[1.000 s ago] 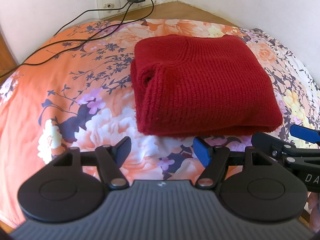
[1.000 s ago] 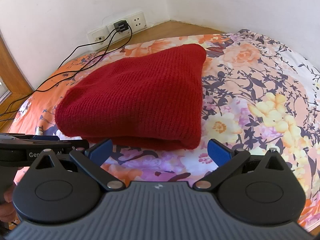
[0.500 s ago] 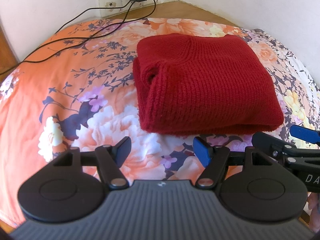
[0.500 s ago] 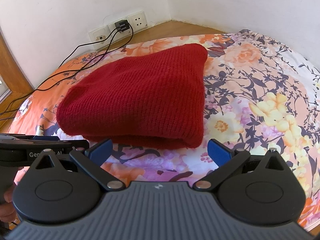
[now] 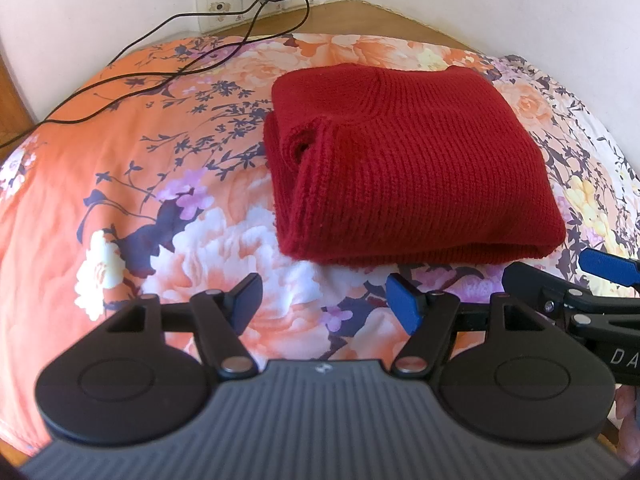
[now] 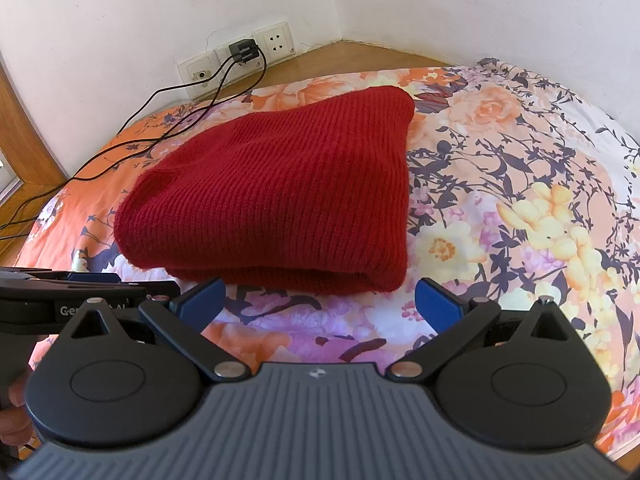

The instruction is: Fold small clothes

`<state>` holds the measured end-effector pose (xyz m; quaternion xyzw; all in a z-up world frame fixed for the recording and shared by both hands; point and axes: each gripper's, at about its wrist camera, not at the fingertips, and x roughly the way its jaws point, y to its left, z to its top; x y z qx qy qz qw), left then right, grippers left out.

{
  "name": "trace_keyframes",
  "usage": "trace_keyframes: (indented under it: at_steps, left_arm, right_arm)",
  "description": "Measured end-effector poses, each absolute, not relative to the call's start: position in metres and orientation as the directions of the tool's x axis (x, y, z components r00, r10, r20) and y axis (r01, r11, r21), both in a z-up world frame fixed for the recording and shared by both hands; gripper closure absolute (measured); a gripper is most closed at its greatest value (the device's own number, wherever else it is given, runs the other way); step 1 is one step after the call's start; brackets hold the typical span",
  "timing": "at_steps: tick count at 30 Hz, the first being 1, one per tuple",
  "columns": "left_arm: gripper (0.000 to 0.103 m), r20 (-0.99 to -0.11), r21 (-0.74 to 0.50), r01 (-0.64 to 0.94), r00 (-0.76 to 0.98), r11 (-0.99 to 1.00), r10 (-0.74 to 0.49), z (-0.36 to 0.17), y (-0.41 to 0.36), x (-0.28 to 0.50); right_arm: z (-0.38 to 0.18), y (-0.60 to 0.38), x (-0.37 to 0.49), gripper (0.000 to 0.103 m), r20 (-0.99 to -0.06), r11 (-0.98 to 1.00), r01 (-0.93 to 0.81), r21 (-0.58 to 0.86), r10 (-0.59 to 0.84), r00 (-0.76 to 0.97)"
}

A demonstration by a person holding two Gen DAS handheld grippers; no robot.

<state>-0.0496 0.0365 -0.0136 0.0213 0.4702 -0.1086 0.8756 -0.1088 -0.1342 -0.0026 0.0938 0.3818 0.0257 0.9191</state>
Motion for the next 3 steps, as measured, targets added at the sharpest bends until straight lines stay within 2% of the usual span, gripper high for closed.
trace_keyframes:
  at_steps: [3]
  left_arm:
    - [0.033, -0.832, -0.066, 0.220, 0.526, 0.973, -0.175, -0.0146, 0.0360, -0.0492]
  right_arm:
    - [-0.0026, -0.1344, -0.1088, 0.000, -0.697, 0.981, 0.024, 0.193, 0.120, 0.707]
